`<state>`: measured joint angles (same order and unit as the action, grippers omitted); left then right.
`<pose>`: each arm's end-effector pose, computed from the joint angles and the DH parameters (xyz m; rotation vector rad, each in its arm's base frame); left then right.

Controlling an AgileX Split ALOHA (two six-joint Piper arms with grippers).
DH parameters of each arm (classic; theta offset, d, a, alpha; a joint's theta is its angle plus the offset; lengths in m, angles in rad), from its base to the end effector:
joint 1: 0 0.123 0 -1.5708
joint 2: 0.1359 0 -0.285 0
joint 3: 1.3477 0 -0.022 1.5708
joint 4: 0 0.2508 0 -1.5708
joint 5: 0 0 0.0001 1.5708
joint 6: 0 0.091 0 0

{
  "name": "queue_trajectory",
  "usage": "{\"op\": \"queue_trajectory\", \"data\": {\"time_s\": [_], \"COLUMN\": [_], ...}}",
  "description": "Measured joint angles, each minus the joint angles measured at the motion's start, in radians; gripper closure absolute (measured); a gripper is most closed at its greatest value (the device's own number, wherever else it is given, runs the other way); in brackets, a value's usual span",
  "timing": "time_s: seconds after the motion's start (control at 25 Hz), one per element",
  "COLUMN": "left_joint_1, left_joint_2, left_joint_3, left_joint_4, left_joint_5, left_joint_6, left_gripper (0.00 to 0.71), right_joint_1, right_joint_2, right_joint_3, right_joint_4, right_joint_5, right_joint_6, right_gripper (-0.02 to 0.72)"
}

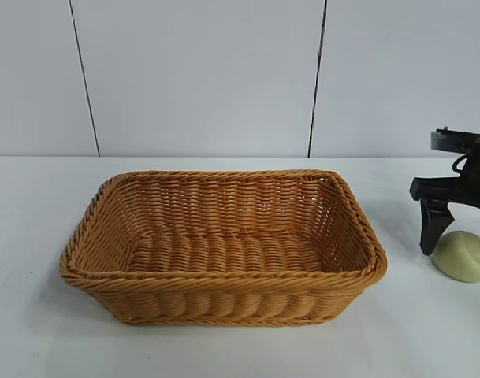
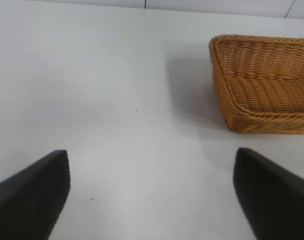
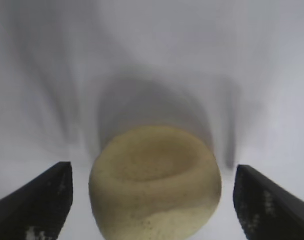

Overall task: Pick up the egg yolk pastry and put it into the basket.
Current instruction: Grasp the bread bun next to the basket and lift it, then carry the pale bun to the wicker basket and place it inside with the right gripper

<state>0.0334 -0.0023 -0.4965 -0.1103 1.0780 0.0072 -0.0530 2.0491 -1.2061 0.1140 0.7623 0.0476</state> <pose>-0.0055 -0.0090 0.2753 -0.0208 2.0594 -0.1073 0.3667 -0.0123 0.1093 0.2790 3.0736 0.1246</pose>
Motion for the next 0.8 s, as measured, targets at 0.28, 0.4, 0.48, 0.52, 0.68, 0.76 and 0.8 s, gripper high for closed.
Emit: {"op": "queue_trajectory", "data": {"time_s": [0.28,0.4,0.48,0.52,0.68,0.76,0.8], "left_joint_1": [0.0,0.0,0.0,0.0,0.0,0.0,0.0], "left_joint_2": [0.0,0.0,0.0,0.0,0.0,0.0,0.0], "left_joint_3": [0.0,0.0,0.0,0.0,0.0,0.0,0.0], "left_joint_4": [0.0,0.0,0.0,0.0,0.0,0.0,0.0], "left_joint_5": [0.0,0.0,0.0,0.0,0.0,0.0,0.0], "left_joint_6": [0.0,0.0,0.0,0.0,0.0,0.0,0.0], "left_gripper": [0.067,0.067,0.067,0.067,0.067,0.067,0.067], "right_joint_1": [0.0,0.007,0.022,0.036,0.133,0.198,0.236], "right_joint_2": [-0.125,-0.172,-0.186,-0.188,-0.188,-0.188,-0.188], "right_joint_3": [-0.058,-0.156,-0.221,-0.253,-0.338,-0.36,-0.367], "right_joint_4": [-0.009,-0.012,-0.01,-0.01,-0.012,-0.007,-0.007], "right_joint_5": [0.106,0.194,0.239,0.262,0.303,0.304,0.303], "right_joint_6": [-0.004,-0.004,-0.005,-0.005,-0.004,0.004,0.011], "right_gripper": [0.595,0.595,0.595,0.595,0.595,0.595,0.595]}}
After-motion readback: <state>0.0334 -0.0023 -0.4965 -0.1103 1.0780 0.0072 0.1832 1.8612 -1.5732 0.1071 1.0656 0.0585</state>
